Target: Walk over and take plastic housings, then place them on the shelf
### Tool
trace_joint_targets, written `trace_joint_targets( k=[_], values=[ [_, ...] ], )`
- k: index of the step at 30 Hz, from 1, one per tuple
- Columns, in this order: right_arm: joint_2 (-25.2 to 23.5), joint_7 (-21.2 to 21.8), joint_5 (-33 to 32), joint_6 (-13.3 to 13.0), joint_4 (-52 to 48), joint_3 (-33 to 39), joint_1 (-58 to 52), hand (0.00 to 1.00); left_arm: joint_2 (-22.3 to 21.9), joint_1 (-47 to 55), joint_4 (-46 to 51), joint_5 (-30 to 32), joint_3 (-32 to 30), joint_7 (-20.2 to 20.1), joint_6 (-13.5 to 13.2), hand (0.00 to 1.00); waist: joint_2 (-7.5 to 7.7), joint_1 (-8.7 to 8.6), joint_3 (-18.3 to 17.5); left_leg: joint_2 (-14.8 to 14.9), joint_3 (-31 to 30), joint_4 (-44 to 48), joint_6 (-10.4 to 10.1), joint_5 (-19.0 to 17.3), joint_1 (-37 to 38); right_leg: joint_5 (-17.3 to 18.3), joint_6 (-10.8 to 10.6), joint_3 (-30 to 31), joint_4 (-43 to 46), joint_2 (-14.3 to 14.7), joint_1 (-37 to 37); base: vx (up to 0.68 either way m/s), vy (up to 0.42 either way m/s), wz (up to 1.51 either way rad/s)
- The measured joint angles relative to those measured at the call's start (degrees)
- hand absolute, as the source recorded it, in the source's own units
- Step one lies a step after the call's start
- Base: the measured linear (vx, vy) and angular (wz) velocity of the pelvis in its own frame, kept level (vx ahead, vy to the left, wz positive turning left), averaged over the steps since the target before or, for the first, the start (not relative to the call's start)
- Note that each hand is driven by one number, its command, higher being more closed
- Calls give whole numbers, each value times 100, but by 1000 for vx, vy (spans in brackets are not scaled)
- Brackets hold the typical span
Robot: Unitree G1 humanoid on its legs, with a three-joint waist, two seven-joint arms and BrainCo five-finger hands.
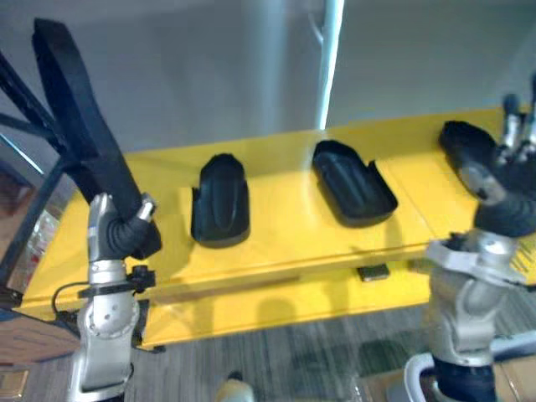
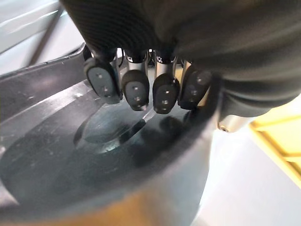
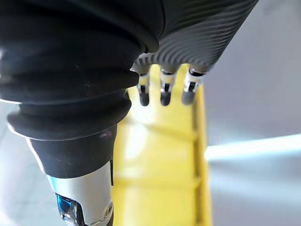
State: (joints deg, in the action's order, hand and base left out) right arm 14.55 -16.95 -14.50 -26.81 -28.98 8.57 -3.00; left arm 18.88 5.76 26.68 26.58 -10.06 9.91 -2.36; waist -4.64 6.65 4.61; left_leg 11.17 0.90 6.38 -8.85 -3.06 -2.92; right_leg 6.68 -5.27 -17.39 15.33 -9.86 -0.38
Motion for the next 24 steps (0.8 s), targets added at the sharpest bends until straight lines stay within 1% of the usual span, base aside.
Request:
trace_joint_targets(
  k=[1, 2, 3, 4, 6, 7, 8, 9, 10, 11, 13, 15, 17, 18, 19, 20, 21, 23, 24],
  values=[
    [-113, -72, 115, 47, -23, 37, -252, 0, 1, 28, 5, 126, 26, -1, 7, 100, -2, -62, -2, -6, 97, -40, 0, 32, 45, 6, -6, -16, -6, -11, 62, 147, -29, 45],
    [-318, -135, 392, 102, -23, 22, -680, 0, 21, 132, 7, 288, 25, 0, 81, 100, 22, -117, -20, -15, 160, -123, -4, 47, 110, 24, -24, -9, -23, -19, 96, 106, 5, 9],
    [-492, -191, 605, 106, -22, 30, -1066, 0, 95, 224, -15, 381, 12, -1, 234, 100, 58, -150, -79, -44, 245, -200, -11, 52, 133, 51, -63, 8, -110, -46, 101, 86, 12, -6],
    [-571, -202, 721, 98, -20, 34, -1221, 0, 122, 274, -50, 381, -12, 0, 316, 100, 117, -157, -66, -67, 282, -217, -11, 52, 145, 63, -82, 16, -158, -63, 113, 56, 10, -16],
    [-815, -274, 1338, 73, 11, 25, -1646, 0, 127, 569, -389, 384, -94, 13, 648, 100, 306, -309, -101, -126, 451, -335, -25, 62, 214, 90, -142, 36, -369, -111, 206, 27, 12, -18],
    [-859, -332, 1448, 57, 64, 17, -1723, 0, 128, 640, -507, 385, -98, 18, 717, 100, 352, -354, -128, -131, 484, -370, -25, 61, 255, 86, -149, 37, -420, -113, 240, 25, 10, -19],
    [-938, -449, 1581, 36, 264, 16, -1848, 0, 129, 799, -666, 383, -104, 28, 877, 100, 429, -425, -178, -136, 551, -415, -24, 59, 311, 81, -156, 54, -471, -116, 270, 31, 5, -17],
    [-1015, -612, 1670, 15, 543, 24, -1969, 0, 128, 904, -777, 382, -109, 53, 956, 100, 471, -454, -204, -134, 600, -419, -20, 54, 315, 66, -180, 72, -504, -116, 270, 35, 5, -14],
    [-1043, -697, 1754, 16, 710, 25, -2019, 0, 129, 947, -791, 381, -113, 66, 1009, 100, 508, -463, -222, -134, 614, -421, -14, 50, 315, 60, -188, 77, -513, -117, 270, 20, 8, -8],
    [-1094, -750, 1813, 50, 1099, 1, -2124, 0, 128, 1056, -792, 374, -150, 110, 1074, 100, 542, -468, -243, -135, 663, -419, -1, 38, 317, 49, -203, 93, -525, -125, 270, 6, 15, -6],
    [-1142, -802, 1869, 96, 1690, -101, -2240, 0, 130, 1226, -792, 369, -356, 149, 1120, 100, 533, -467, -249, -121, 869, -410, 60, -18, 336, 28, -233, 151, -540, -151, 271, 0, 24, -10],
    [-1147, -811, 1987, 310, 2504, -147, -2443, 0, 135, 1359, -807, 331, -588, 293, 1213, 100, 447, -498, -279, -79, 1270, -389, 74, -45, 404, -7, -290, 133, -612, -230, 391, 20, 34, 9],
    [-1139, -844, 1986, 447, 3077, -136, -2567, 0, 139, 1408, -827, 316, -714, 328, 1288, 100, 390, -523, -330, -101, 1426, -389, 57, -26, 456, -25, -317, 59, -613, -310, 475, 55, 49, 21],
    [-1141, -854, 1980, 501, 3286, -135, -2584, 0, 151, 1439, -843, 312, -761, 344, 1302, 100, 355, -525, -343, -119, 1442, -405, 53, -24, 480, -45, -319, 57, -618, -324, 486, 56, 59, 12],
    [-1146, -910, 1974, 570, 3609, -136, -2598, 0, 221, 1460, -895, 311, -789, 360, 1324, 100, 295, -521, -377, -132, 1419, -419, 29, -10, 481, -104, -307, 35, -669, -324, 527, 46, 51, 9],
    [-1147, -937, 1970, 641, 3828, -136, -2596, 0, 314, 1461, -911, 311, -788, 359, 1340, 100, 266, -519, -397, -137, 1395, -437, 29, -9, 481, -154, -309, 21, -731, -315, 568, 55, 37, 12],
    [-1148, -930, 1960, 747, 4109, -140, -2592, 0, 426, 1457, -910, 324, -800, 361, 1365, 100, 258, -496, -411, -159, 1392, -463, 25, 2, 481, -166, -311, 20, -769, -317, 575, 47, 27, 9],
    [-1150, -940, 1913, 858, 4316, -145, -2556, 0, 516, 1453, -910, 338, -786, 355, 1419, 100, 251, -496, -423, -185, 1376, -524, 20, 42, 486, -180, -305, 14, -797, -316, 577, 32, 9, 6],
    [-1150, -939, 1816, 950, 4456, -151, -2546, 0, 561, 1438, -910, 373, -776, 335, 1500, 100, 233, -497, -432, -184, 1371, -586, 20, 89, 497, -219, -284, 13, -805, -312, 567, 34, 11, 7]
  ],
)
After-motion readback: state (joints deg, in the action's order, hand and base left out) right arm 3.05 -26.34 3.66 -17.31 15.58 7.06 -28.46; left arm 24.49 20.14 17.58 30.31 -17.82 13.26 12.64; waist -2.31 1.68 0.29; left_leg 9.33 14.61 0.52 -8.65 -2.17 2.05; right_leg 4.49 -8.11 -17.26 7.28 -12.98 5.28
